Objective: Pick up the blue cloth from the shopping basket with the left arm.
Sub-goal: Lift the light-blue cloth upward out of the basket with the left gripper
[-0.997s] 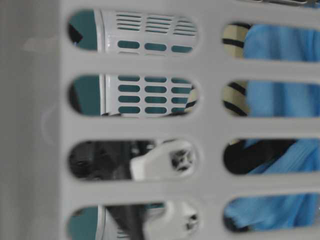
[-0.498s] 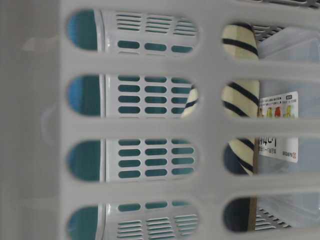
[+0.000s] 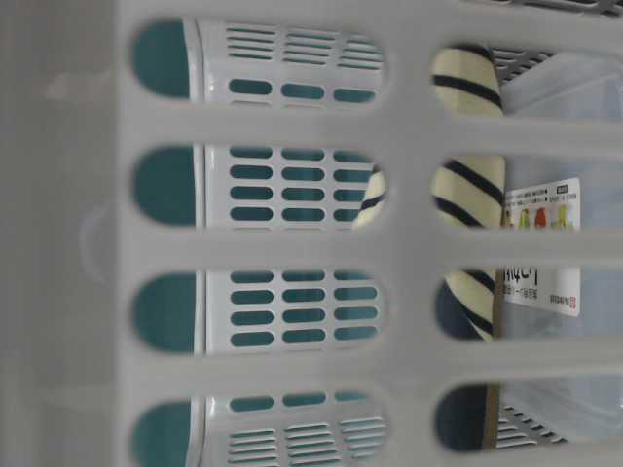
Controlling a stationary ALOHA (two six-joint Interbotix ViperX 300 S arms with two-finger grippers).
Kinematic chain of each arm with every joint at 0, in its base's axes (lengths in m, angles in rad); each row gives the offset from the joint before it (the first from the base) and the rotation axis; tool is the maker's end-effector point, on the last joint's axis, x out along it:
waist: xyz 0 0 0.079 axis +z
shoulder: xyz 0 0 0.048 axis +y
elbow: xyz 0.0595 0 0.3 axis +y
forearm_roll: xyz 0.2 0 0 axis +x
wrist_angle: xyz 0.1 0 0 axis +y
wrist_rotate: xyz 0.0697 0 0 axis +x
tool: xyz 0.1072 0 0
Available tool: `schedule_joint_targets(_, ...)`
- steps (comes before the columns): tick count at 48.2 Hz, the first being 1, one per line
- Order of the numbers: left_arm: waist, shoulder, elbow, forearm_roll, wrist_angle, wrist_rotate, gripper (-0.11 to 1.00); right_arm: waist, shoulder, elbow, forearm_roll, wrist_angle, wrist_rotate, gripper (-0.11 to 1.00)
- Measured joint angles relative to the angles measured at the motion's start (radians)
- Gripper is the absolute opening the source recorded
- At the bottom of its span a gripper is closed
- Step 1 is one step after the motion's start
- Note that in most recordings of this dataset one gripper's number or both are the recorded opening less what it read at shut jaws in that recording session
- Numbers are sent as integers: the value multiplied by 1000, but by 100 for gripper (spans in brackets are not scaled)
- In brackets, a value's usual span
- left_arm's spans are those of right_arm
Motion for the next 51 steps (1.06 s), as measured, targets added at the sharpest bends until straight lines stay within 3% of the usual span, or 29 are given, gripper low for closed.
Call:
schedule_joint_targets(20, 3, 2, 0, 0, 3, 3, 16, 0, 0, 2, 0, 0, 0, 74)
schedule_joint_targets(31, 6, -17, 5, 0, 77, 5, 16, 0, 0, 3, 0, 0, 2, 74)
schedule_joint_targets(51, 14, -54, 61, 0, 48, 3, 16, 0, 0, 9, 0, 0, 2, 74)
